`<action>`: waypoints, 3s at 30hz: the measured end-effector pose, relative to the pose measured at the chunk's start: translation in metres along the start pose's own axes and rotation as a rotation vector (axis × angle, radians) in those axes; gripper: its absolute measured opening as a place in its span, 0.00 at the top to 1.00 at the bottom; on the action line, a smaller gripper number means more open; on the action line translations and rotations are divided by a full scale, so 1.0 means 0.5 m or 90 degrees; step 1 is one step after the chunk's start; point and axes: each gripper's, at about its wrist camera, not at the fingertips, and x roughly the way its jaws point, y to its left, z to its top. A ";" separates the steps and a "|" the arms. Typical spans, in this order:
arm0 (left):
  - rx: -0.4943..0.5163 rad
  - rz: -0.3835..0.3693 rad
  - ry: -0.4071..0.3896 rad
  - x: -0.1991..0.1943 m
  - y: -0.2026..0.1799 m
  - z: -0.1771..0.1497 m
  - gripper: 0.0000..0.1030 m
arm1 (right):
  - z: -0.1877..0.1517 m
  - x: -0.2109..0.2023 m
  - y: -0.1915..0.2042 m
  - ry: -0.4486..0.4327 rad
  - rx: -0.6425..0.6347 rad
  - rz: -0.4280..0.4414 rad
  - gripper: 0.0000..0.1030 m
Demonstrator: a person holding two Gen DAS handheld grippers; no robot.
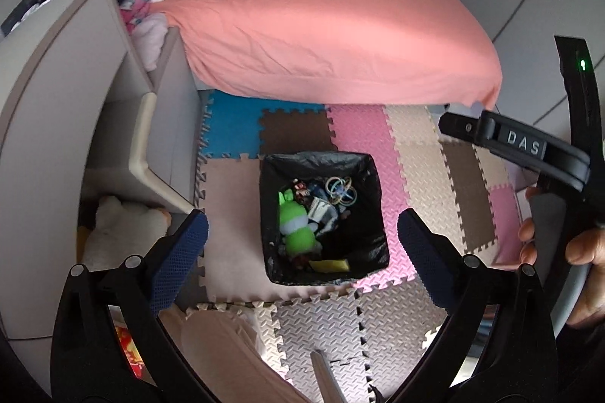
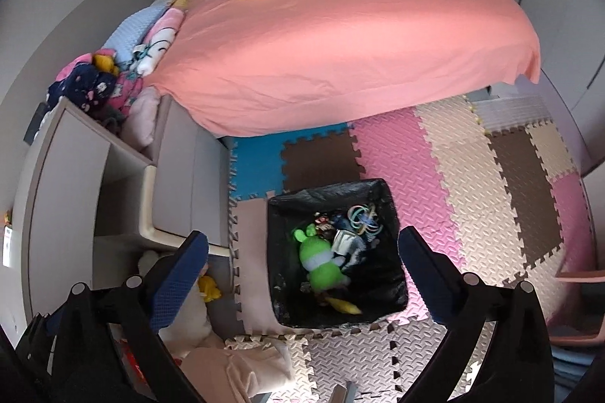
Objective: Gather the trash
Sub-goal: 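Carry wrapper and tissue over the black bin and open both tools, then move both open tools back to the desk, then grasp the white toothbrush box with the right tool while the left tool grasps the red heart plush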
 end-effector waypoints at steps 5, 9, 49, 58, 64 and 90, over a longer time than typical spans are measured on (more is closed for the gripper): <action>-0.041 -0.003 -0.025 -0.032 0.055 0.005 0.06 | 0.005 -0.013 0.091 -0.009 -0.046 0.032 0.03; -0.085 0.007 -0.054 -0.077 0.123 0.010 0.06 | 0.010 -0.026 0.179 -0.021 -0.096 0.068 0.03; -0.681 0.330 -0.172 -0.471 1.113 -0.247 0.06 | -0.257 0.001 1.463 0.030 -0.755 0.392 0.40; -0.693 0.323 -0.159 -0.469 1.180 -0.273 0.06 | -0.327 0.041 1.619 0.003 -0.887 0.386 0.40; -0.684 0.328 -0.155 -0.480 1.208 -0.277 0.06 | -0.346 0.072 1.676 -0.013 -0.960 0.390 0.40; -0.672 0.385 -0.190 -0.463 1.260 -0.152 0.06 | -0.242 0.075 1.620 0.063 -0.945 0.433 0.73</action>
